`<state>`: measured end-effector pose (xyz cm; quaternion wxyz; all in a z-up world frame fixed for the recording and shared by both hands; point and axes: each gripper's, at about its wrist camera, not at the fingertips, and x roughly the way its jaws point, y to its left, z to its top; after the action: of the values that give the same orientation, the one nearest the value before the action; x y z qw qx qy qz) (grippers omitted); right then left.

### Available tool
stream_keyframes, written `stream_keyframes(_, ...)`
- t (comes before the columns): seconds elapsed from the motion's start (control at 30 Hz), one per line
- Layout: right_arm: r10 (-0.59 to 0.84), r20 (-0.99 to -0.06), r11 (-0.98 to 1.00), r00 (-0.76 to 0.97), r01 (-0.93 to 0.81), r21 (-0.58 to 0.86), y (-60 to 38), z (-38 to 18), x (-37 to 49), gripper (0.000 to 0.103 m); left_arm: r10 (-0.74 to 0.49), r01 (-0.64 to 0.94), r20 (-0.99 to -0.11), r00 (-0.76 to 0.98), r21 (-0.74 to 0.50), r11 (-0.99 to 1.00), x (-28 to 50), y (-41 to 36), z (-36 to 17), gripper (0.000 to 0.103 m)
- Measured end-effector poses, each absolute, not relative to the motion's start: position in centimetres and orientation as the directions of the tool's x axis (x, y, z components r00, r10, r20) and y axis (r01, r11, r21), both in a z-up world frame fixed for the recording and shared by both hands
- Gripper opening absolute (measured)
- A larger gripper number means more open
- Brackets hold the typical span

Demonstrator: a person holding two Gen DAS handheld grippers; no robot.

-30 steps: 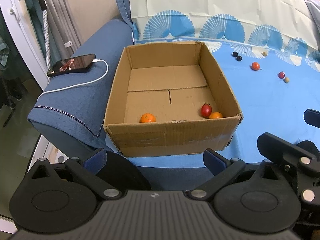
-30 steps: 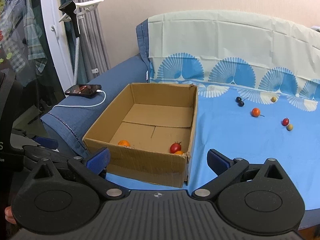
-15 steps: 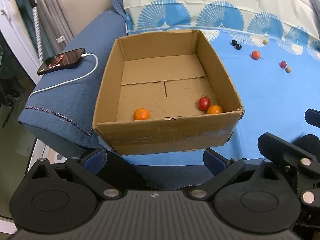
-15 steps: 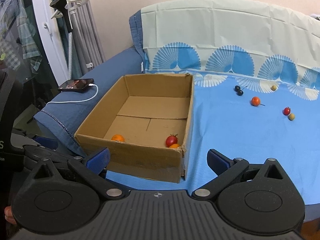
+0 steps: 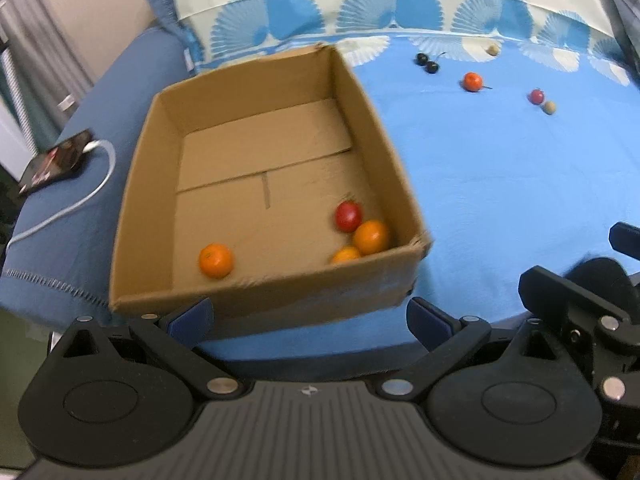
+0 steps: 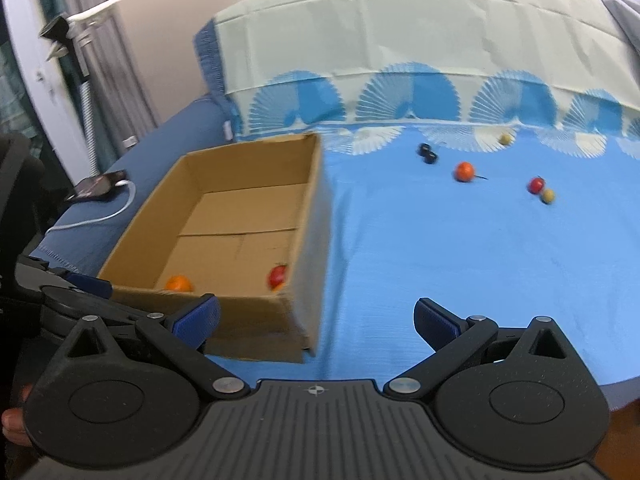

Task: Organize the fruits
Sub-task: 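Grasp an orange with the left tool while the right tool grasps a yellow-green fruit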

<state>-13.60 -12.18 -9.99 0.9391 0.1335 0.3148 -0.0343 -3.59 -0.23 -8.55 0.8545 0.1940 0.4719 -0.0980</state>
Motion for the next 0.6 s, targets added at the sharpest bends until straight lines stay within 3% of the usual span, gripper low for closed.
stream_keyframes(0.37,-0.212,-0.579,0.898,0.788,0.391,0.203,-24.9,-12.3,-11.7,0.102,-0.062,0.442,-0.822,0.567,0.240,0.865,2.7,-12.3,-9.1,0.103)
stream_keyframes(0.6,-0.360,-0.522,0.843,0.773,0.510,0.174,-34.5,-15.3,-7.8,0.102,-0.110,0.483,-0.781,0.615,0.263,0.835,9.4,-22.2,-13.4,0.103)
